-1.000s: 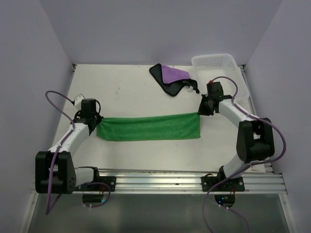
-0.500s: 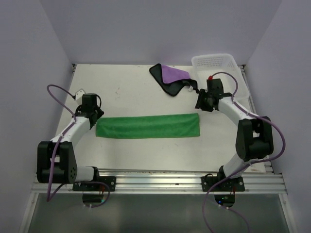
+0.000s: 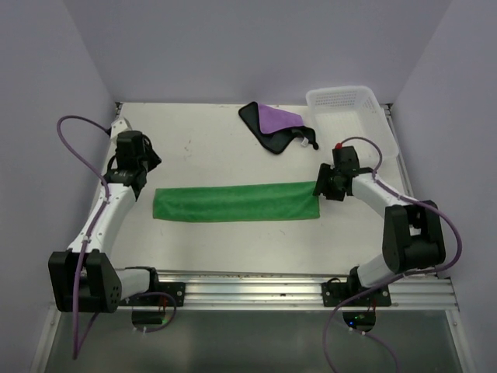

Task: Roll the towels
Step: Fold the towel

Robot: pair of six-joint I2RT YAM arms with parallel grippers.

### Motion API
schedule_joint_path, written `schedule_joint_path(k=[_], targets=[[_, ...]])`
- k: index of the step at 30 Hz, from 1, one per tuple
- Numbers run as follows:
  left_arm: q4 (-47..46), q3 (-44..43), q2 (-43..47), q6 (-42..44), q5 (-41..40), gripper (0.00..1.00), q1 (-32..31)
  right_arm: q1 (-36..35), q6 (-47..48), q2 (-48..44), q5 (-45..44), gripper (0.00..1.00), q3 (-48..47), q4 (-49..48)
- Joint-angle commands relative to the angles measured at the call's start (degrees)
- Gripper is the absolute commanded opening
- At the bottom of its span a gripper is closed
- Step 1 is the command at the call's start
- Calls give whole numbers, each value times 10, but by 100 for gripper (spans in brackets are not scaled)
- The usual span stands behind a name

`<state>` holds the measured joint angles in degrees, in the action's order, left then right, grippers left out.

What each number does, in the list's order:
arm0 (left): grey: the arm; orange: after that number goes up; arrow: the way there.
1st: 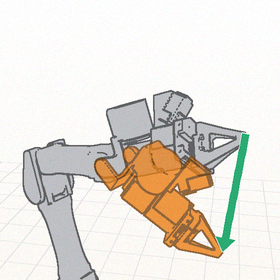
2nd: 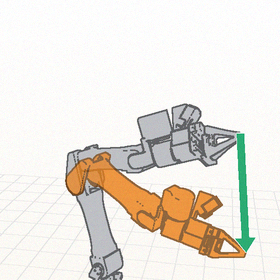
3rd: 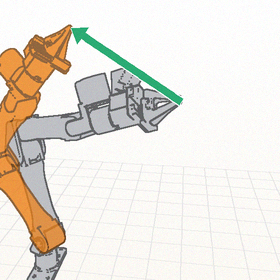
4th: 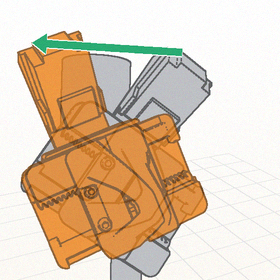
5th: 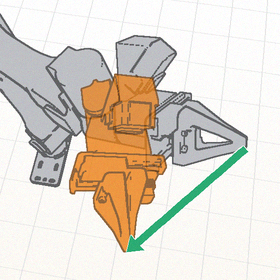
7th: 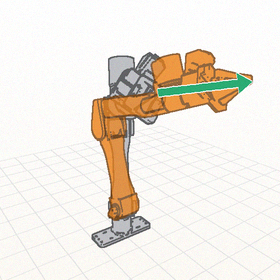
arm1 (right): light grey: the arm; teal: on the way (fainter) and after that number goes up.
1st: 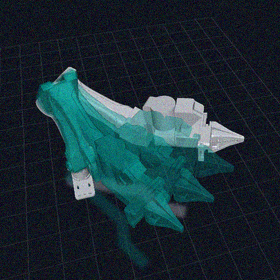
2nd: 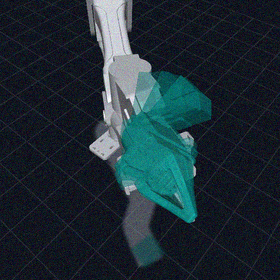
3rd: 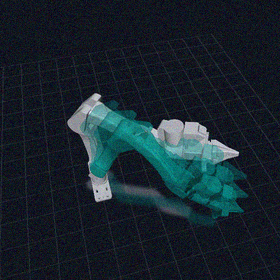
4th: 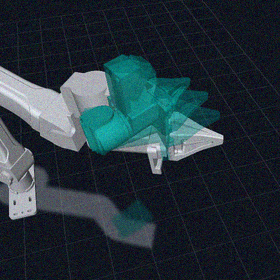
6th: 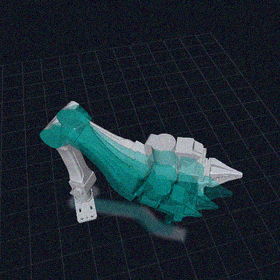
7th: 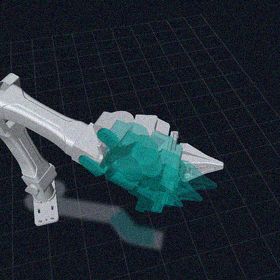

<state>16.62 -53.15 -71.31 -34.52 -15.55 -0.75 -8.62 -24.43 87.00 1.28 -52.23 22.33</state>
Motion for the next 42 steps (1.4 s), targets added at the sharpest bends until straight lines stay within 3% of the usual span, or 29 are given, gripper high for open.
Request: schedule_joint_path(k=[1,12,17,18,24,28,42], targets=[[36,-31,20,41,27,43,5,0,-13,20,32,54,27,-46],[52,-12,42,75,12,44,5,-3,-13,66,42,49,17,-41],[64,-28,45,104,-22,45,6,-7,-9,93,43,35,6,-20],[65,-33,45,107,-24,45,6,-10,-8,95,42,28,5,-18],[36,5,57,109,-1,46,6,-12,-3,78,41,15,12,1],[32,20,47,114,10,46,6,-11,5,57,24,0,24,27],[17,36,76,125,67,47,5,-10,33,-41,-191,0,-54,212]])
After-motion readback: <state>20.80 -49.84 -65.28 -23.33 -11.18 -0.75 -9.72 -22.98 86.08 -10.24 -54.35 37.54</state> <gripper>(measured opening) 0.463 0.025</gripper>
